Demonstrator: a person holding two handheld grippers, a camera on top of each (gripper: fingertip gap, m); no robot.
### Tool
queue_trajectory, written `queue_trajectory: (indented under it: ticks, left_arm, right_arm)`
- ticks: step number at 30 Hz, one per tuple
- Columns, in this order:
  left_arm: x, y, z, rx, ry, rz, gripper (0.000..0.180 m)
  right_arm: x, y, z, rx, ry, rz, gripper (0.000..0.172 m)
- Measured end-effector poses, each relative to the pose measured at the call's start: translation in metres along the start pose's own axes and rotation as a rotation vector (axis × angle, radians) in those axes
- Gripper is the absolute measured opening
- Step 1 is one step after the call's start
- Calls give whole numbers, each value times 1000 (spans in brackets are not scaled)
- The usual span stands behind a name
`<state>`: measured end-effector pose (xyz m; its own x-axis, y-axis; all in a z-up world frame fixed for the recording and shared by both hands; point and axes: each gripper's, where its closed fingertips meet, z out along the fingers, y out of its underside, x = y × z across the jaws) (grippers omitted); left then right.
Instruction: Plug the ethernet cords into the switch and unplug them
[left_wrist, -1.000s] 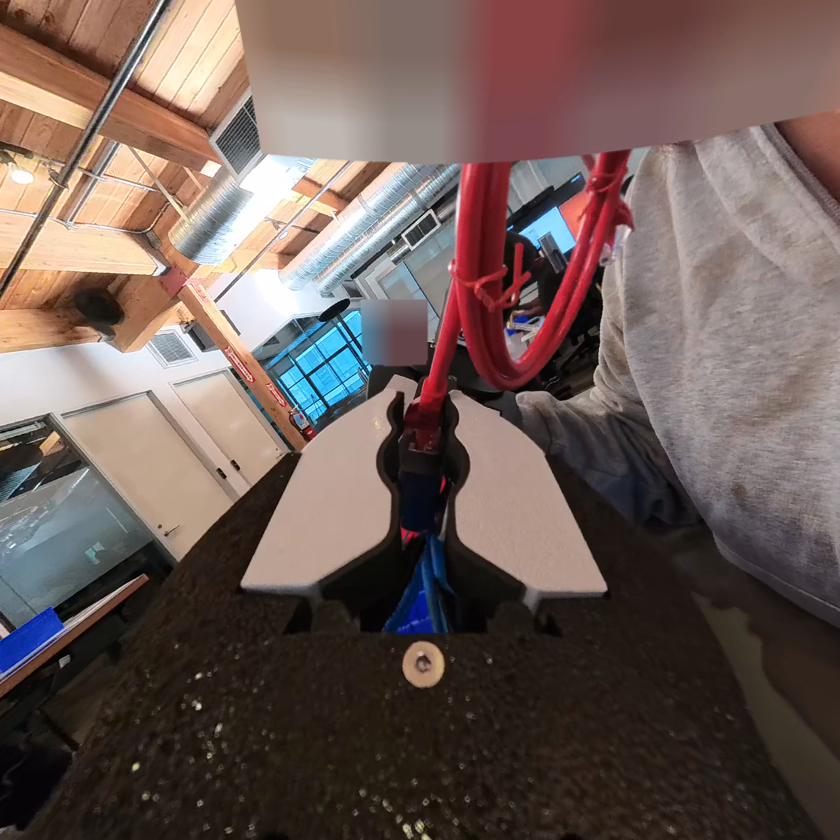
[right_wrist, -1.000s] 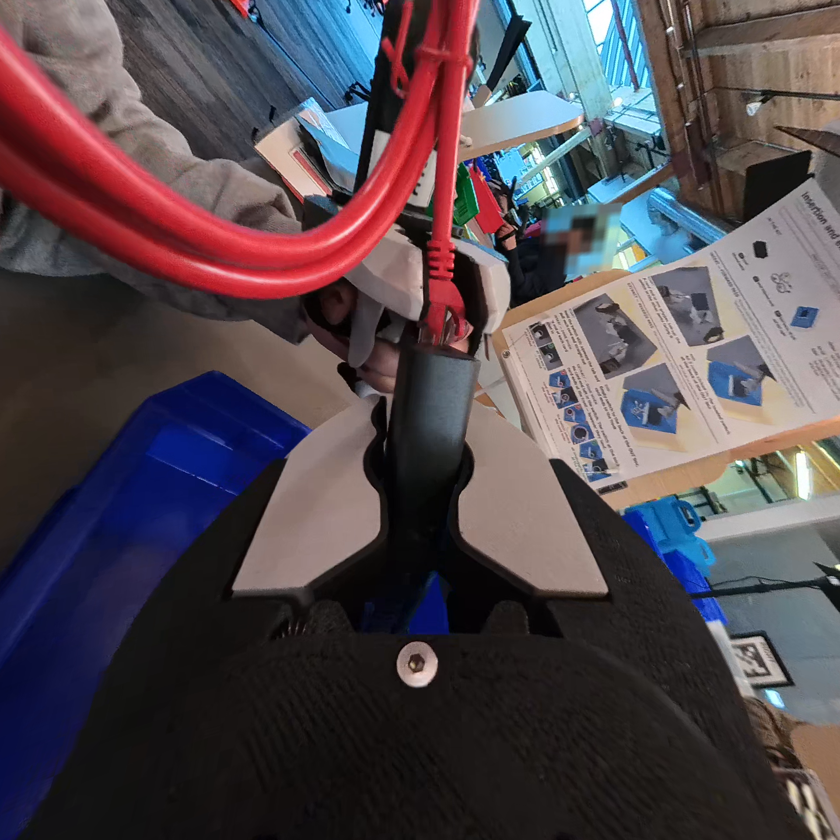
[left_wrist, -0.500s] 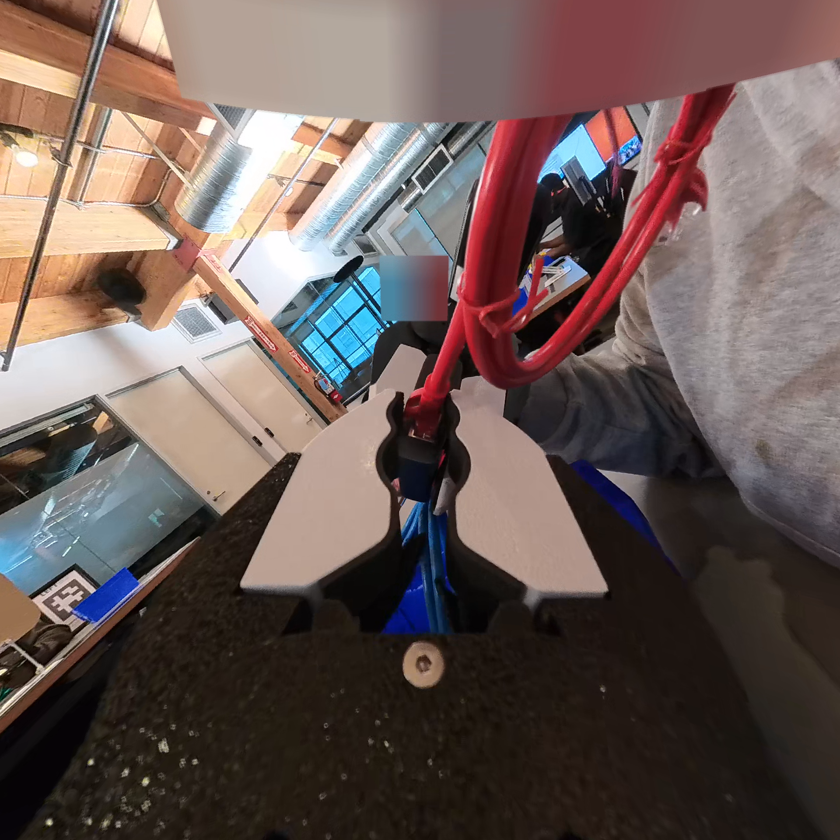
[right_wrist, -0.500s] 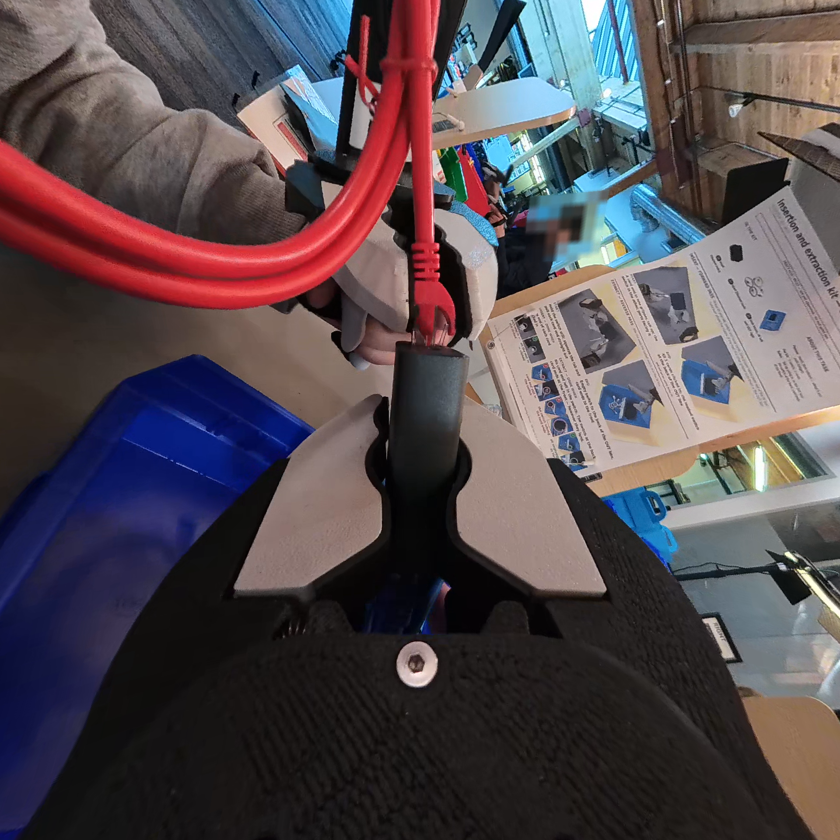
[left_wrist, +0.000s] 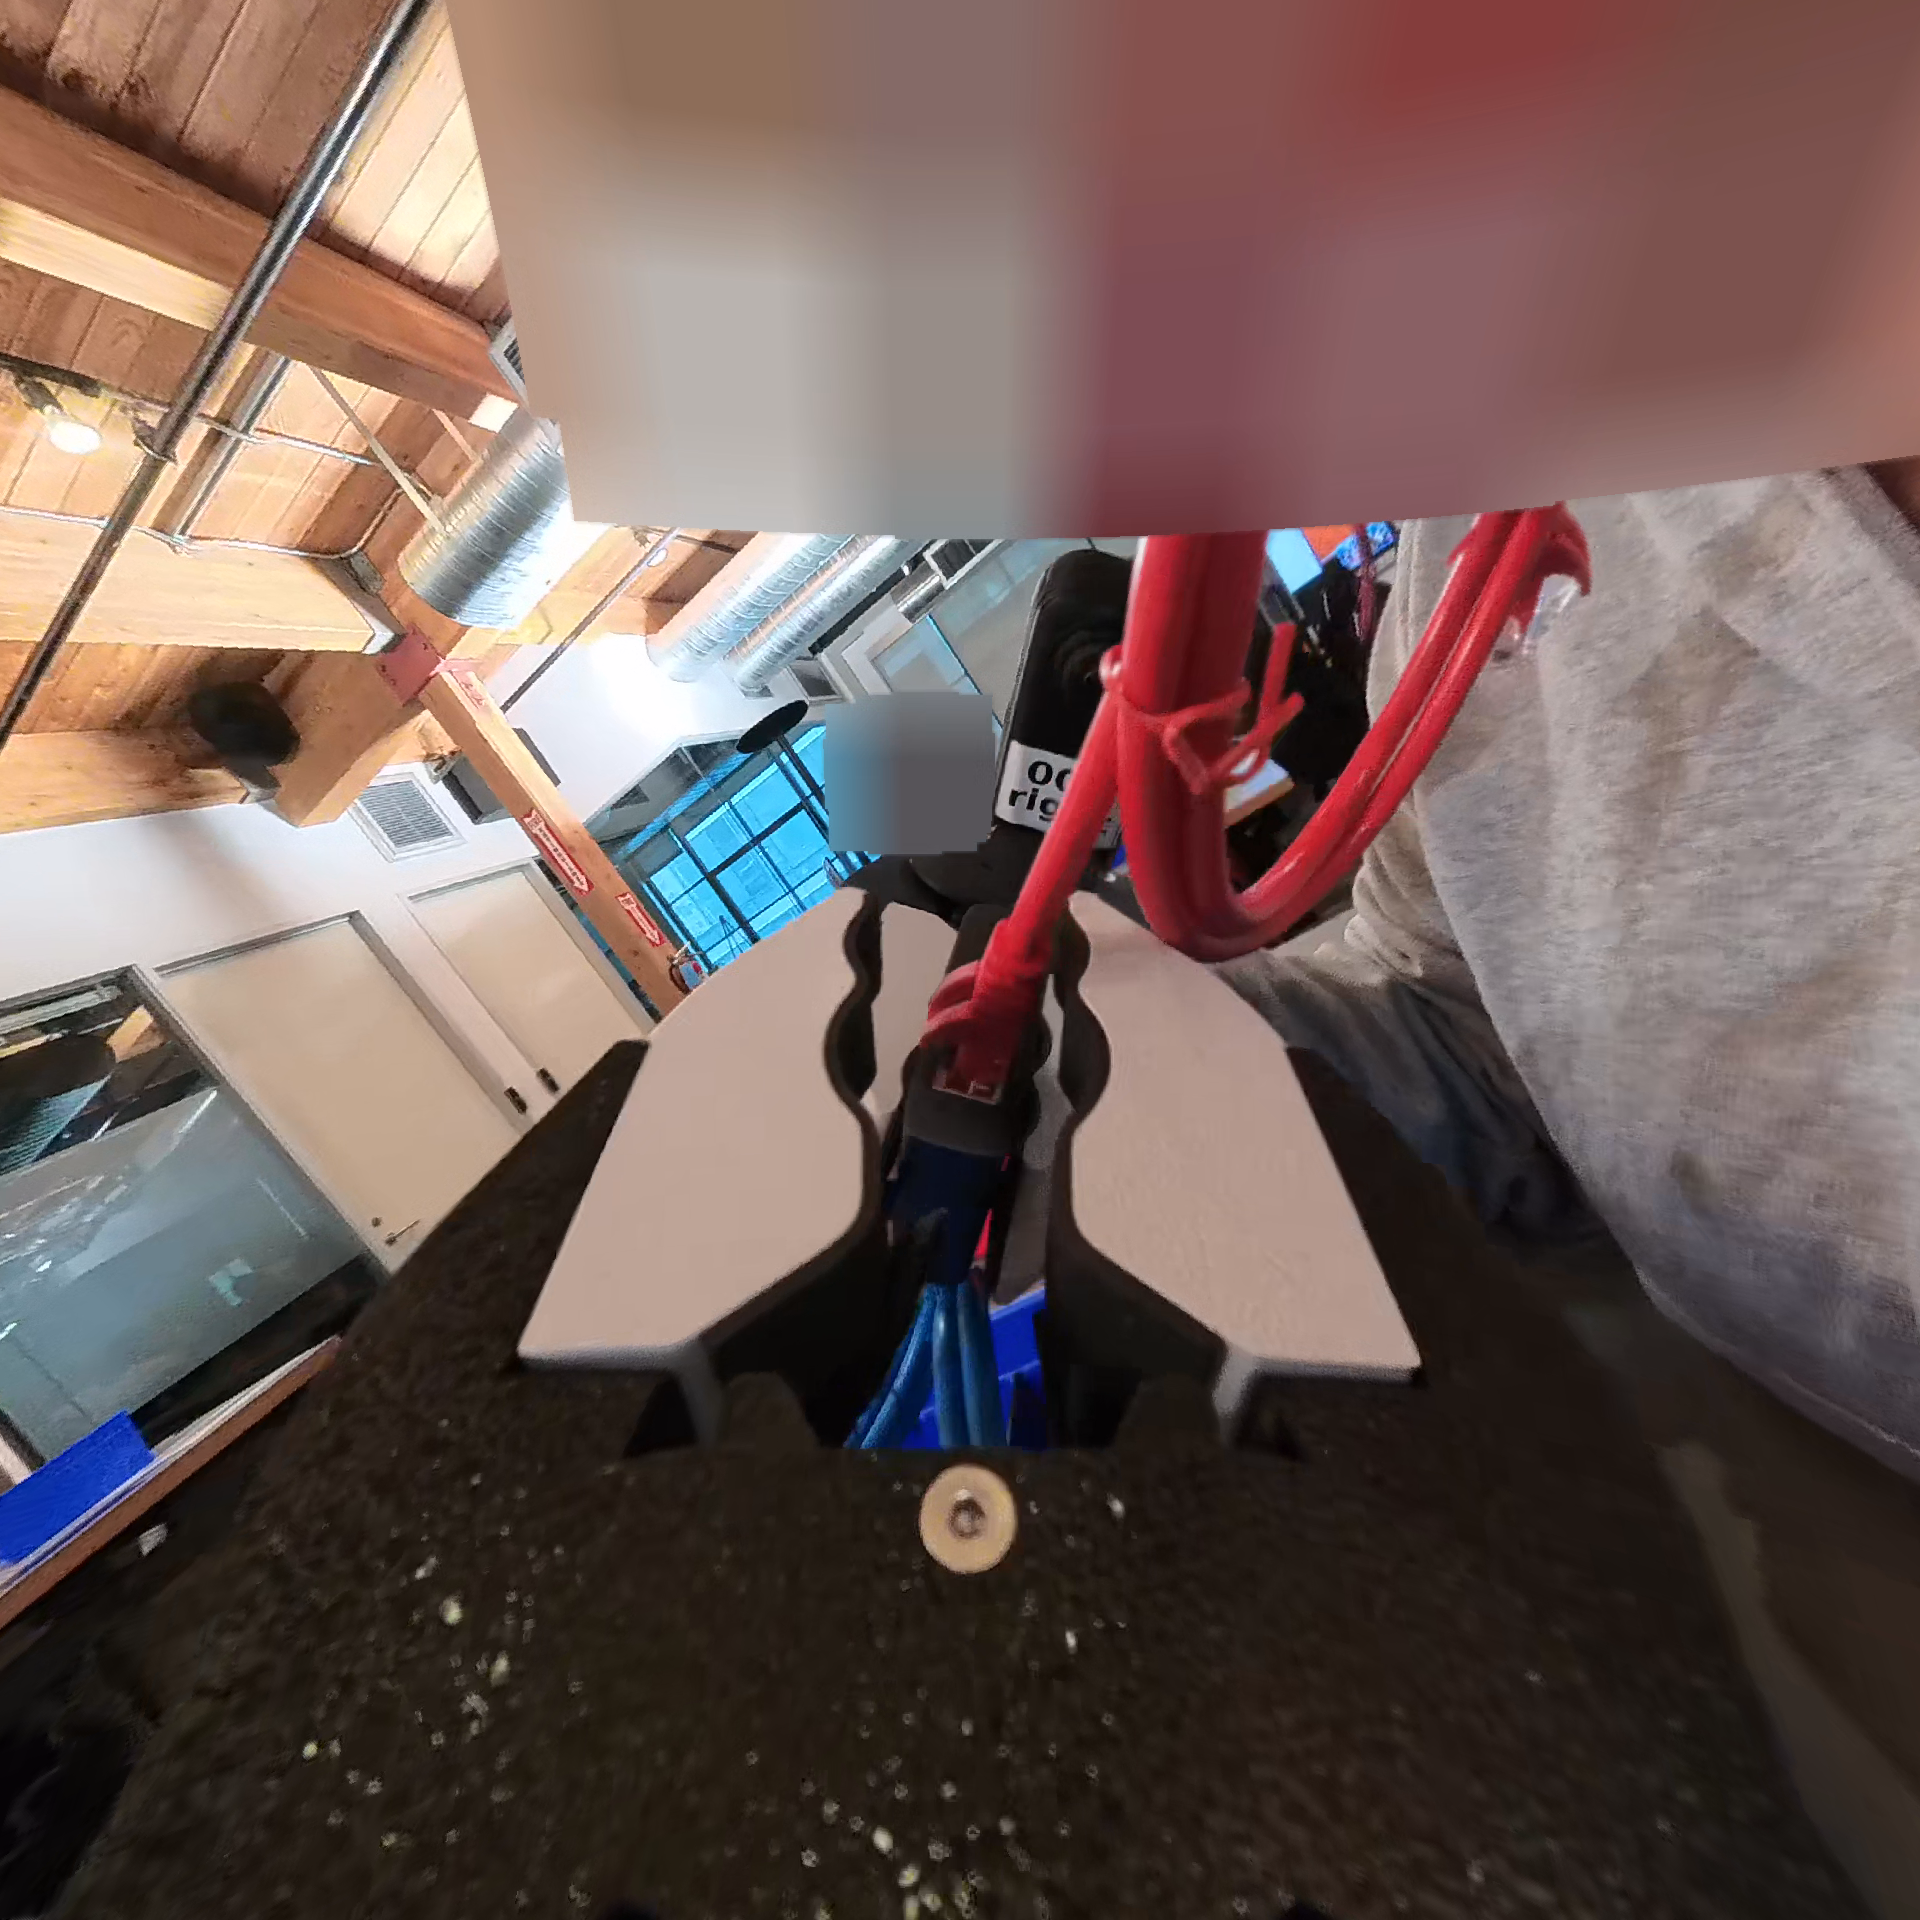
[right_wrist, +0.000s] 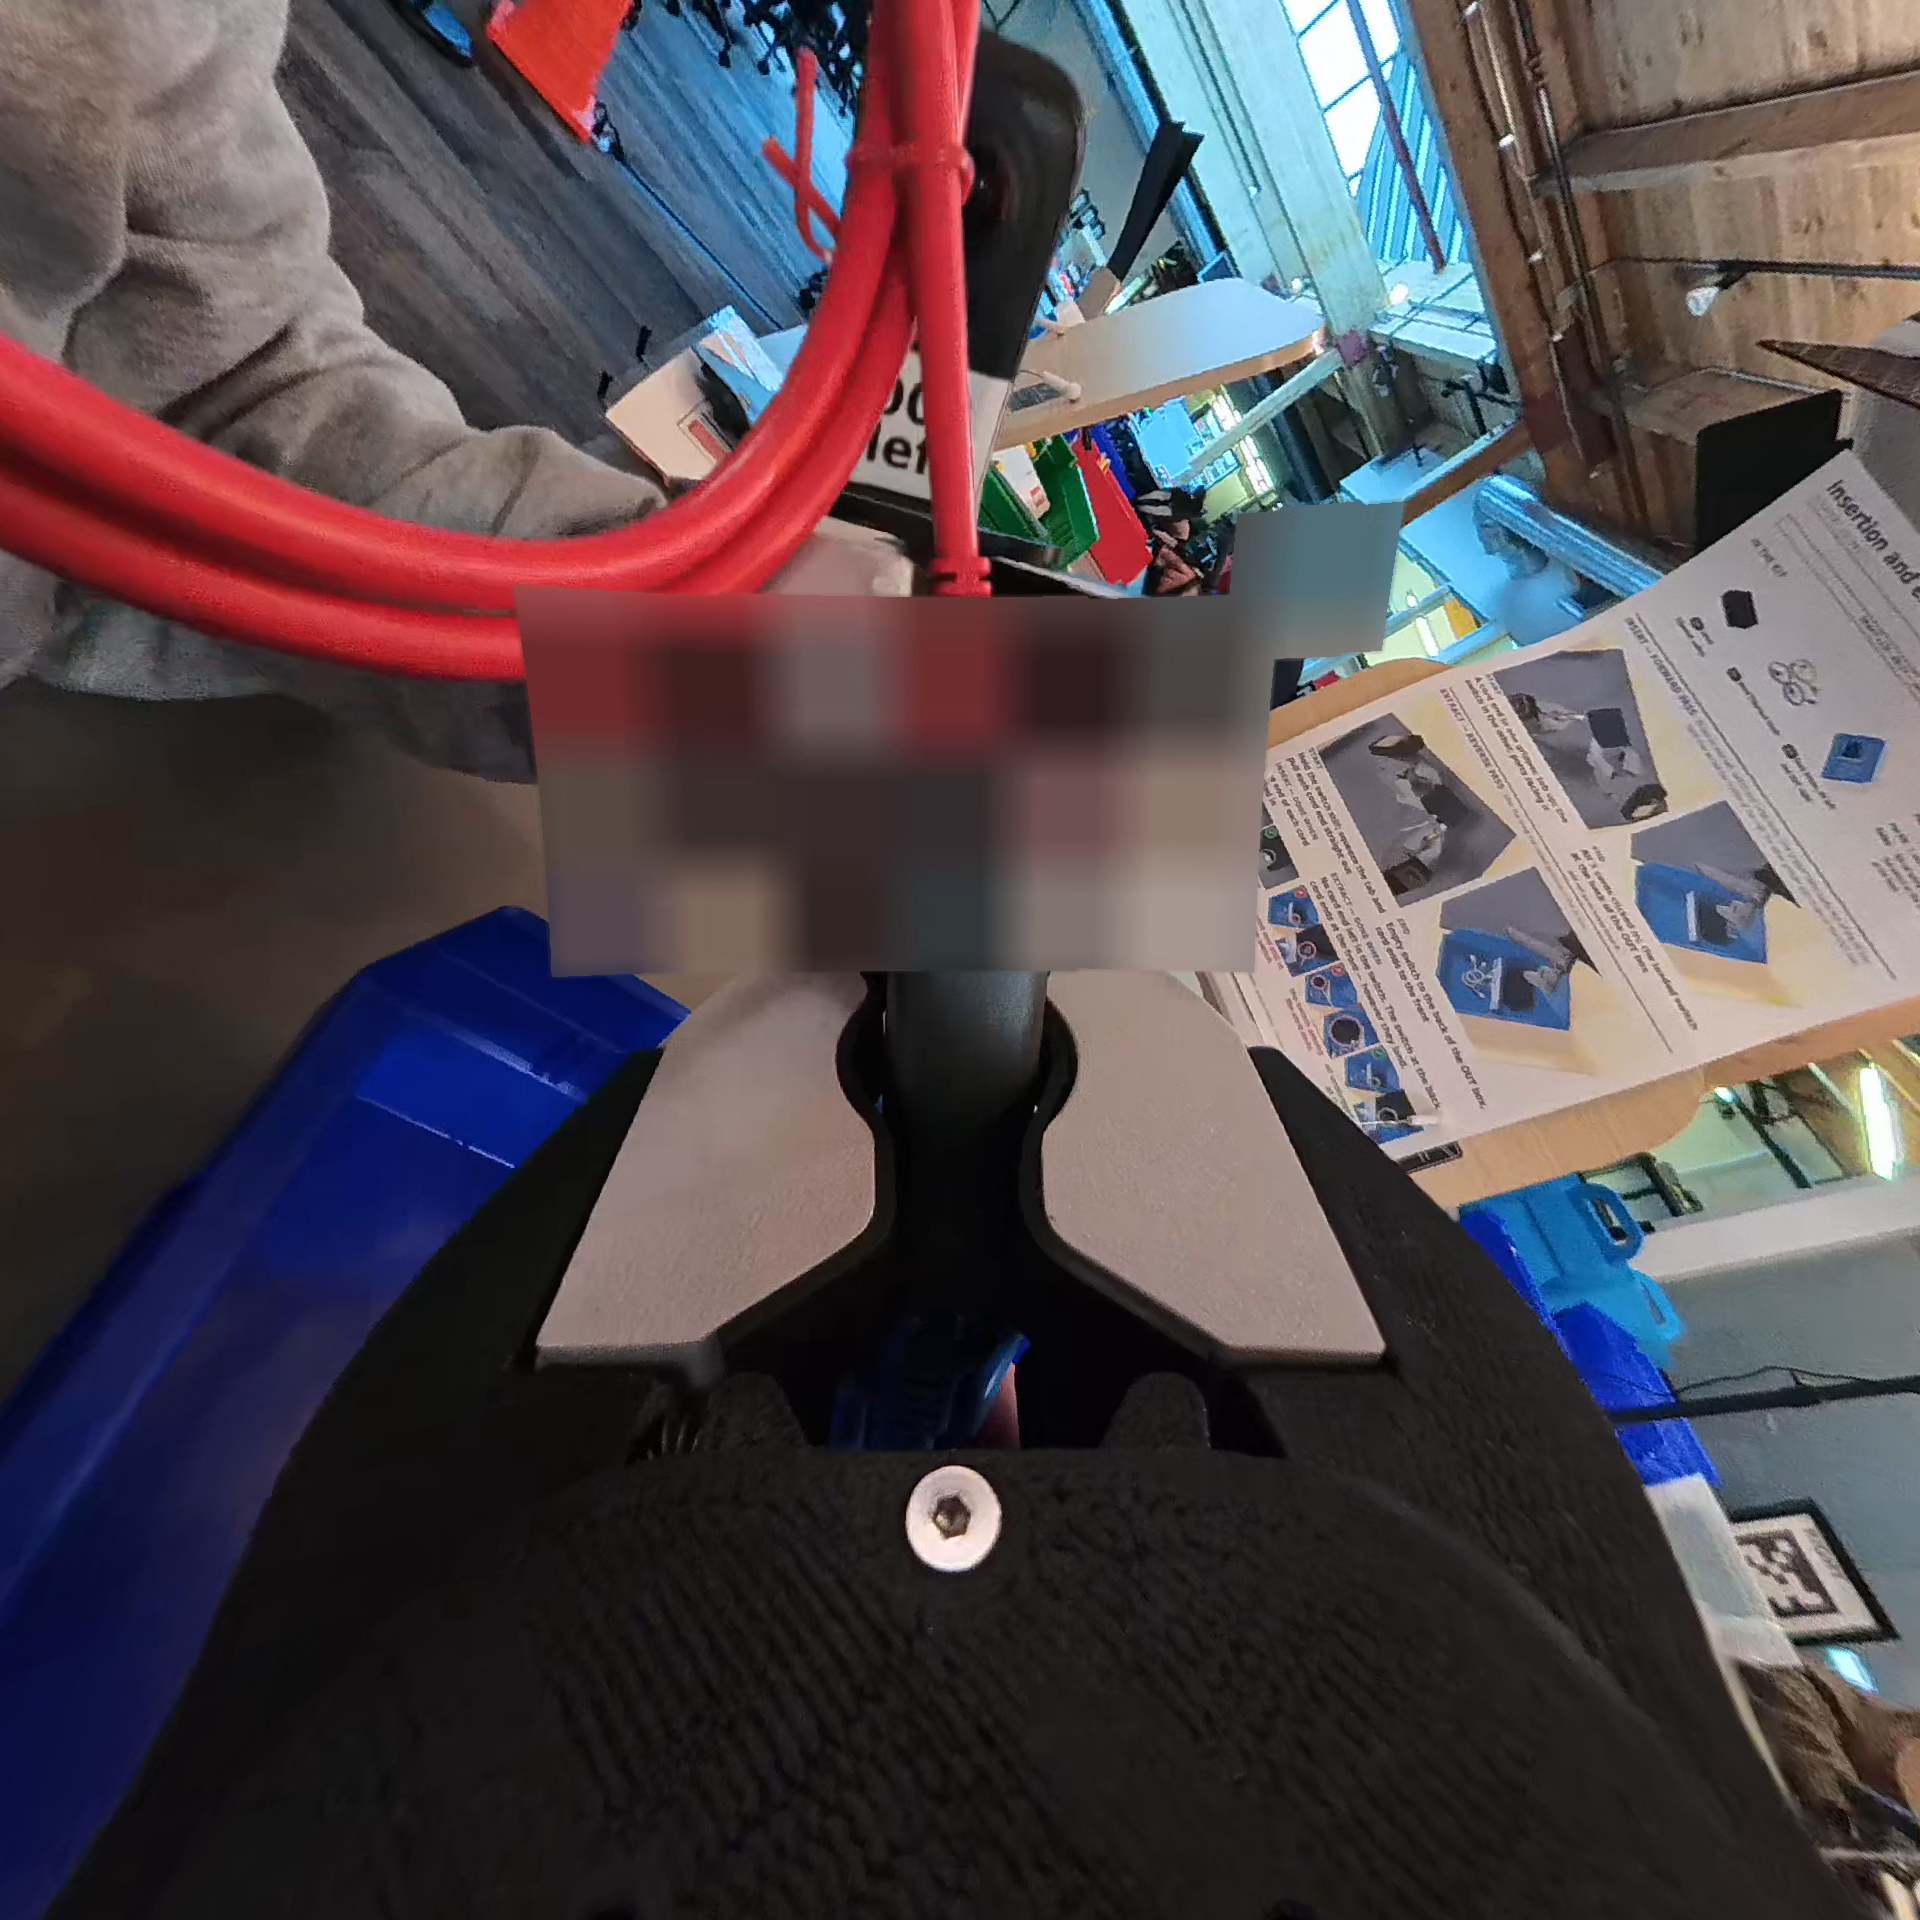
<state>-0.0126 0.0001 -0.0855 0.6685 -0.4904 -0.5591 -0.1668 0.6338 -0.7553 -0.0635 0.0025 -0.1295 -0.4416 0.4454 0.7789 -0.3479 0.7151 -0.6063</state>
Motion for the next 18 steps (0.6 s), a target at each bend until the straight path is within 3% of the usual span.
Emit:
queue_trajectory:
  ticks: [5,18]
  left_arm:
    - [0,-2,0,22,0,1,13]
    - [-1,2,2,-9,-8,27,15]
  right_arm:
    - [2,1,0,4,4,18,22]
    - [1,-3,-1,28,-5,40,22]
